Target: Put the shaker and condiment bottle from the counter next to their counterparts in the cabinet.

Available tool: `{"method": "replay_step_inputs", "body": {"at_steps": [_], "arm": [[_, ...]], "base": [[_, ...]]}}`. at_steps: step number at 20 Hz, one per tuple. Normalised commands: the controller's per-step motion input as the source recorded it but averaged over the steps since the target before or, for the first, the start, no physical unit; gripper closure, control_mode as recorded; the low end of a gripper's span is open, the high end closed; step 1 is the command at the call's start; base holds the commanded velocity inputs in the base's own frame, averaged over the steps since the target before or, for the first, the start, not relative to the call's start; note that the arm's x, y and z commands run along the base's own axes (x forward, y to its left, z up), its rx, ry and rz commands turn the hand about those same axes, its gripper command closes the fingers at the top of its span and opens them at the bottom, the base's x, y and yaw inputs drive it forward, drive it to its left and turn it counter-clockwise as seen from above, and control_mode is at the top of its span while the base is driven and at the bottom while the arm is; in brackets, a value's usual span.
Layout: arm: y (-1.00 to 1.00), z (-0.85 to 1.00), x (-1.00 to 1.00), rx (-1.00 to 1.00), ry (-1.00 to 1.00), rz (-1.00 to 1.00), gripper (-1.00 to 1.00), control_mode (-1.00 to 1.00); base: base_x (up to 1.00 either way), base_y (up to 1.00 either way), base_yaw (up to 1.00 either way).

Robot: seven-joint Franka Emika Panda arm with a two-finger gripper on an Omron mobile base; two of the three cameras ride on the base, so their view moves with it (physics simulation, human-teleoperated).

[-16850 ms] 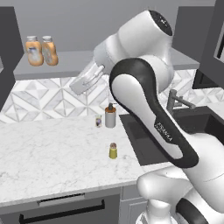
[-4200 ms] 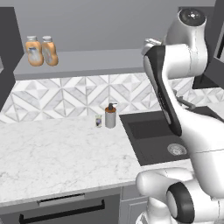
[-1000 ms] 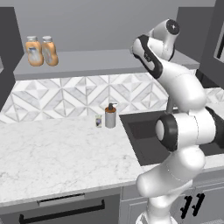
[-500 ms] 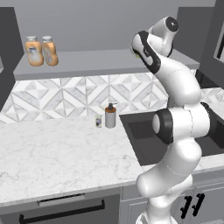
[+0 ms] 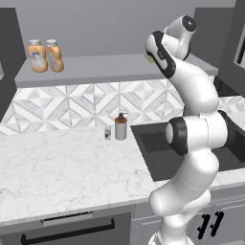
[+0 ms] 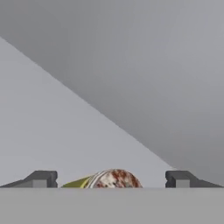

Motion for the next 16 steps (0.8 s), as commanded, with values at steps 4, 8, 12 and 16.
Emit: {"method": "replay_step_inputs", "body": {"at_steps": [4, 8, 12, 16], "arm": [[0.0, -0.17, 0.1, -0.14, -0.07, 0.04, -1.0, -1.0], [0.05, -0.07, 0.17, -0.12, -0.1, 0.04, -1.0, -1.0], [0.13, 0.0, 0.23, -0.1, -0.13, 0.06, -1.0, -1.0], [0.01, 0.1, 0.03, -0.09, -0.12, 0.06, -1.0, -1.0]], "base": [[0.0, 0.0, 0.0], [0.0, 0.0, 0.0], [0.0, 0.0, 0.0], [0.0, 0.0, 0.0]]}}
